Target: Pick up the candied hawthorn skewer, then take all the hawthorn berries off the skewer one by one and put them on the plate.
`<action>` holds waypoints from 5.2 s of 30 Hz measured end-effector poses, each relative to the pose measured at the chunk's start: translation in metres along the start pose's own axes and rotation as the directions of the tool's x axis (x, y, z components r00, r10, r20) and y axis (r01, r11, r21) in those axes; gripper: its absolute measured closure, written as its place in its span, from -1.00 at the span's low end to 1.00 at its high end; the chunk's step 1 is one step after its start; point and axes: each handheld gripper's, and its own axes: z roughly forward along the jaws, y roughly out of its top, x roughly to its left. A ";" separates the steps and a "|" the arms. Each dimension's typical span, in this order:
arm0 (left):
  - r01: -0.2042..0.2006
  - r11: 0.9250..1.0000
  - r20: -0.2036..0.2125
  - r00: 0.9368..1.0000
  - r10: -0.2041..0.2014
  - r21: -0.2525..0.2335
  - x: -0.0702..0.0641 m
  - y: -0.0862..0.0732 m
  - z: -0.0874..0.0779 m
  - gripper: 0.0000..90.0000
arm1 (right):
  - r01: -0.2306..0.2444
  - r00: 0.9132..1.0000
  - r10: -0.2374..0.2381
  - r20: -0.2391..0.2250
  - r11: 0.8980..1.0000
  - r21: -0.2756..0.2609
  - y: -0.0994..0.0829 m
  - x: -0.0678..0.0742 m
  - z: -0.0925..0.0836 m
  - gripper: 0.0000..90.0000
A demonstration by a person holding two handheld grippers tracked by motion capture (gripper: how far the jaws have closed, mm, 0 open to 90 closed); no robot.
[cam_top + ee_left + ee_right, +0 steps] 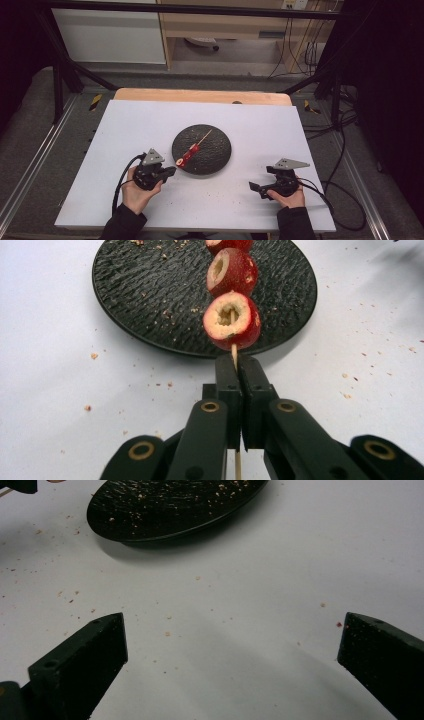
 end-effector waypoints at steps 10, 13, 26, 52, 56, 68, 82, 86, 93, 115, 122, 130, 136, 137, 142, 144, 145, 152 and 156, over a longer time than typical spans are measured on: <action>0.013 0.999 0.026 1.000 -0.011 -0.048 0.002 -0.017 -0.014 0.96 | 0.015 0.999 -0.016 -0.036 1.000 -0.015 0.008 0.013 0.008 -0.99; 0.007 0.999 0.030 1.000 -0.005 -0.053 0.002 -0.020 -0.015 0.96 | 0.024 0.999 -0.025 -0.036 1.000 -0.011 0.011 0.019 0.011 -0.99; -0.039 0.997 0.056 0.998 0.042 -0.060 -0.013 -0.021 -0.012 0.96 | 0.058 0.996 -0.057 -0.073 0.998 0.000 0.024 0.043 0.031 -0.99; -0.136 0.987 0.101 0.984 0.145 -0.091 -0.051 -0.017 -0.005 0.96 | -0.003 0.975 -0.016 -0.222 0.996 -0.088 0.067 0.078 0.057 -0.73; -0.149 0.985 0.112 0.981 0.159 -0.091 -0.057 -0.016 -0.002 0.96 | -0.005 0.965 -0.019 -0.261 0.996 -0.093 0.068 0.077 0.057 -0.55; -0.155 0.982 0.122 0.978 0.167 -0.104 -0.058 -0.019 -0.003 0.96 | -0.020 0.941 -0.007 -0.339 0.997 -0.076 0.070 0.075 0.057 0.09; -0.158 0.982 0.133 0.976 0.172 -0.107 -0.054 -0.022 -0.003 0.96 | -0.013 0.948 -0.011 -0.318 0.997 -0.074 0.072 0.072 0.054 0.33; -0.163 0.981 0.128 0.976 0.176 -0.107 -0.052 -0.023 -0.004 0.96 | -0.027 0.952 0.002 -0.306 0.996 -0.079 0.075 0.070 0.052 0.33; -0.169 0.981 0.116 0.977 0.180 -0.097 -0.047 -0.024 -0.007 0.96 | -0.035 0.959 0.009 -0.283 0.995 -0.089 0.082 0.062 0.051 0.33; -0.163 0.982 0.096 0.981 0.172 -0.095 -0.031 -0.034 -0.017 0.96 | -0.079 0.974 0.052 -0.219 0.990 -0.114 0.102 0.035 0.051 0.34; -0.142 0.986 0.077 0.986 0.149 -0.088 -0.023 -0.038 -0.021 0.96 | -0.087 0.983 0.065 -0.169 0.988 -0.131 0.110 0.023 0.051 0.34; -0.098 0.992 0.040 0.994 0.101 -0.080 -0.012 -0.039 -0.026 0.96 | -0.079 0.992 0.068 -0.106 0.992 -0.101 0.117 0.017 0.061 0.34; -0.068 0.995 0.013 0.998 0.069 -0.076 -0.005 -0.039 -0.027 0.96 | -0.049 0.995 0.045 -0.089 0.998 -0.044 0.117 0.024 0.088 0.34; -0.065 0.995 0.009 0.998 0.066 -0.075 -0.003 -0.039 -0.027 0.96 | -0.053 0.995 0.050 -0.086 0.998 -0.034 0.116 0.025 0.093 0.34; -0.041 0.996 -0.001 0.999 0.041 -0.075 0.003 -0.038 -0.027 0.96 | -0.045 0.996 0.045 -0.073 0.999 0.003 0.111 0.028 0.116 0.34; -0.036 0.997 -0.002 0.999 0.036 -0.075 0.004 -0.038 -0.026 0.96 | -0.041 0.997 0.043 -0.069 0.999 0.023 0.108 0.030 0.125 0.34; -0.035 0.997 -0.003 0.999 0.034 -0.075 0.004 -0.038 -0.026 0.96 | -0.036 0.997 0.038 -0.063 0.999 0.035 0.106 0.030 0.128 0.33; -0.030 0.997 -0.006 1.000 0.029 -0.074 0.005 -0.038 -0.025 0.96 | -0.012 0.999 0.015 -0.041 0.997 0.082 0.097 0.031 0.140 0.33; -0.030 0.997 -0.005 1.000 0.029 -0.074 0.005 -0.038 -0.025 0.96 | 0.000 0.999 0.003 -0.035 0.996 0.090 0.095 0.032 0.141 0.31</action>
